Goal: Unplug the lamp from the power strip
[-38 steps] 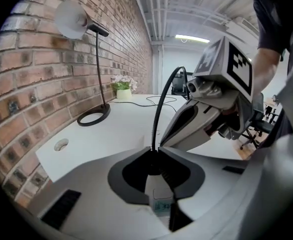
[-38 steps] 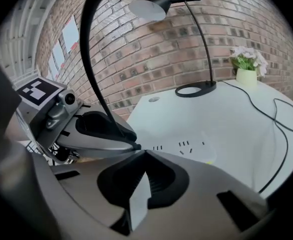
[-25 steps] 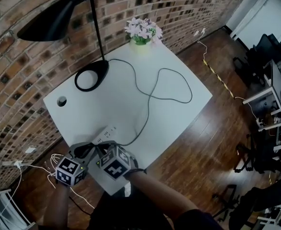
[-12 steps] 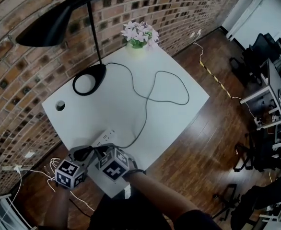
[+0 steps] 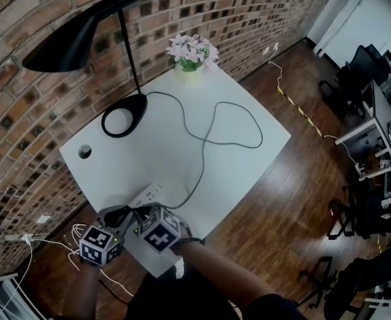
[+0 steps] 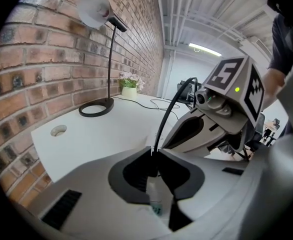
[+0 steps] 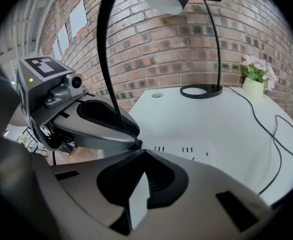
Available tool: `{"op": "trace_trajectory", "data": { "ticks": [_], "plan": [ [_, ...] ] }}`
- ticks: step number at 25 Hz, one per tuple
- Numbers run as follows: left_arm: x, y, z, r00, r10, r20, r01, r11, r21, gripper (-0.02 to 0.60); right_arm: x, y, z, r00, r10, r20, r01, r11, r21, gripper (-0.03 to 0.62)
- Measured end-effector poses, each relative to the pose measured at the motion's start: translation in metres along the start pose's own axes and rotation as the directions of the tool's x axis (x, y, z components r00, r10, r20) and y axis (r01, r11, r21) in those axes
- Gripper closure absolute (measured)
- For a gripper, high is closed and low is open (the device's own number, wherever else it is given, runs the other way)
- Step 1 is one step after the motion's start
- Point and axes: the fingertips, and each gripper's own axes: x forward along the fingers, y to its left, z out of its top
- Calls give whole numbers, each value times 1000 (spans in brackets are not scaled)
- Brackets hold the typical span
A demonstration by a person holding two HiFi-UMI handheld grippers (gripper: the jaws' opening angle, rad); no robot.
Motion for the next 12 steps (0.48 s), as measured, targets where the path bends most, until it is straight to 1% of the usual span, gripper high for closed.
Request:
{"op": "trace_trajectory", "data": {
  "ticks": [2,6,12],
  "plan": [
    [0,-1,3,1000,1,8,-1,1000,-4,523,0,-2,1,1000,8,-7,-8,1000,14,595],
    [-1,0,3,1000,7,18,-6,999,-43,523,2,-2,1,1000,8,-19,-8,1000,12,595],
    [2,1,0,1000,9,8,-9,1000,18,523,4,-4,1,1000,3,-23,-2,1000,20,595]
  ]
}}
